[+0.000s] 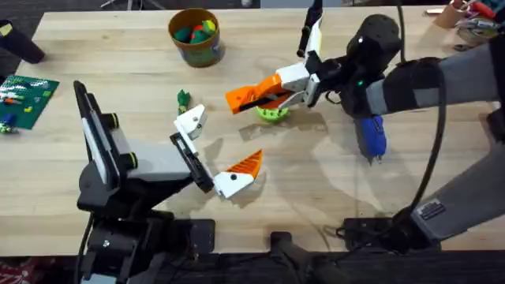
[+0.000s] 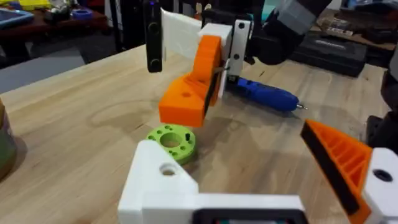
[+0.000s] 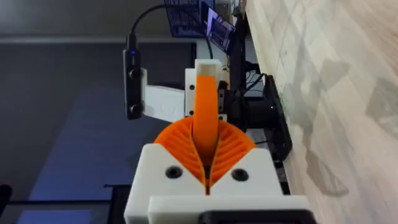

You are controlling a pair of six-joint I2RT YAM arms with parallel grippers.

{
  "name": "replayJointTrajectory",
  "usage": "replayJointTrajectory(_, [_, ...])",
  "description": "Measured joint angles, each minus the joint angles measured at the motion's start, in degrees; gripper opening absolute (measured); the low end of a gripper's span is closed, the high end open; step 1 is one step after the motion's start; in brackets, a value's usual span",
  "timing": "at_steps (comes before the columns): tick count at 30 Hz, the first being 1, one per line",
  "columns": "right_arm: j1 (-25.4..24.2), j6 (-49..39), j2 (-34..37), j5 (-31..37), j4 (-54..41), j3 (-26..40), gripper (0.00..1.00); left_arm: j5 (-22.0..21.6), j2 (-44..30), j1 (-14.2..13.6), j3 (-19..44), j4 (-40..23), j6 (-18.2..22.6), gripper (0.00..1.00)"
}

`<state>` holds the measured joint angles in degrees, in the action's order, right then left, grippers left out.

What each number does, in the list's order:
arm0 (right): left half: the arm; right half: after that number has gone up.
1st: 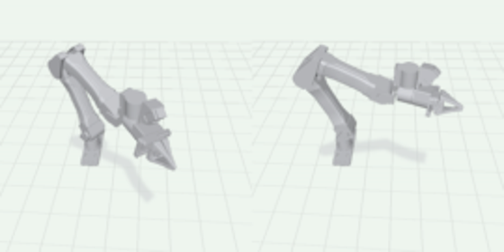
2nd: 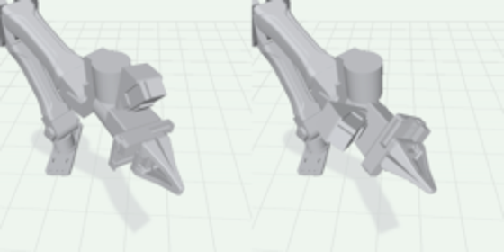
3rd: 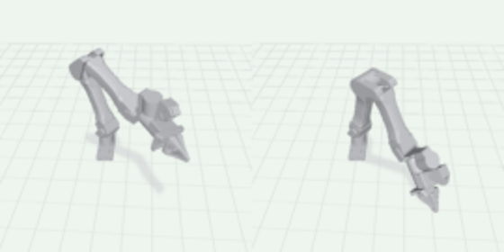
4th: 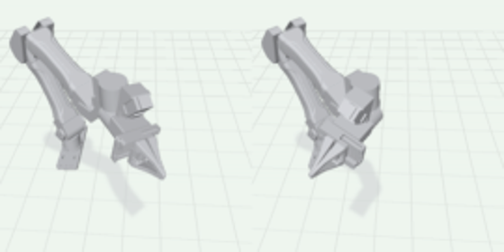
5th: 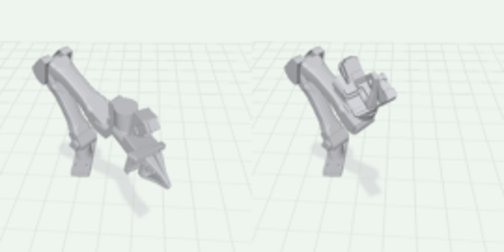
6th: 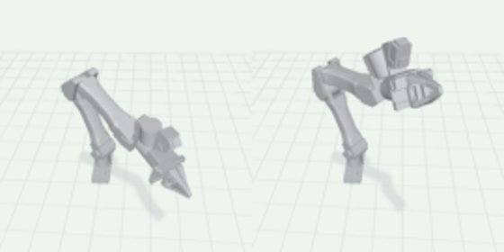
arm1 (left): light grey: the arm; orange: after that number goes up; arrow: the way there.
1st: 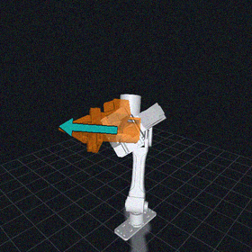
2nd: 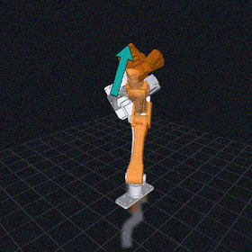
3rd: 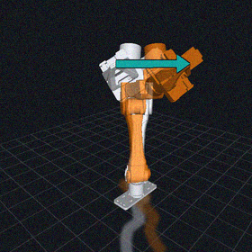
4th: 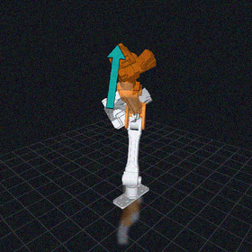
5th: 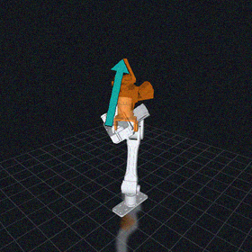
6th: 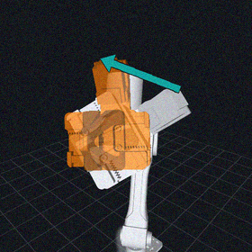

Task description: Pick up the gripper from the table and insert it into the empty holder that is missing its gripper. Then pick up a screw, insert it into the mounting hole, and use the screwdriver to tighten it. Finally, clean up the table by picking up the vegetable and placing it into the bucket.

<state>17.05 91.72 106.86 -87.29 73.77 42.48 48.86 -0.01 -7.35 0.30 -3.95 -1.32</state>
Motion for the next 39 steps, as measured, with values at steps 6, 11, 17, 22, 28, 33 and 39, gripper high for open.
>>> replayJointTrajectory(6, [0.47, 1.62, 1.9, 0.0, 3.29, 0.0, 0.017, 0.0, 0.0, 0.0, 0.0, 0.0, 0.0, 0.986])
replayJointTrajectory(11, [3.06, 1.24, 1.91, 0.0, 5.03, 0.0, 0.017, 0.0, 0.0, 0.0, 0.0, -0.01, 0.0, 0.985])
replayJointTrajectory(17, [4.26, 0.65, 1.9, 0.0, 5.05, 0.0, 0.017, 0.0, 0.0, 0.0, 0.0, 0.0, 0.0, 0.986])
replayJointTrajectory(22, [5.14, -1.74, 1.91, 0.0, 5.05, 0.0, 0.017, -0.01, 0.0, 0.0, 0.0, 0.0, 0.0, 0.986])
replayJointTrajectory(28, [5.78, -3.29, 1.89, 0.0, 5.1, -0.85, 0.017, 0.0, 0.0, 0.0, 0.0, -0.02, 0.01, 0.986])
replayJointTrajectory(33, [5.78, -3.5, 1.9, 0.0, 5.07, -2.2, 0.017, 0.0, 0.0, 0.0, 0.0, 0.0, 0.0, 0.986])
replayJointTrajectory(39, [6.6, -3.52, 1.9, 0.0, 5.07, -2.25, 0.017, 0.0, 0.0, 0.0, 0.0, 0.0, 0.0, 0.986])
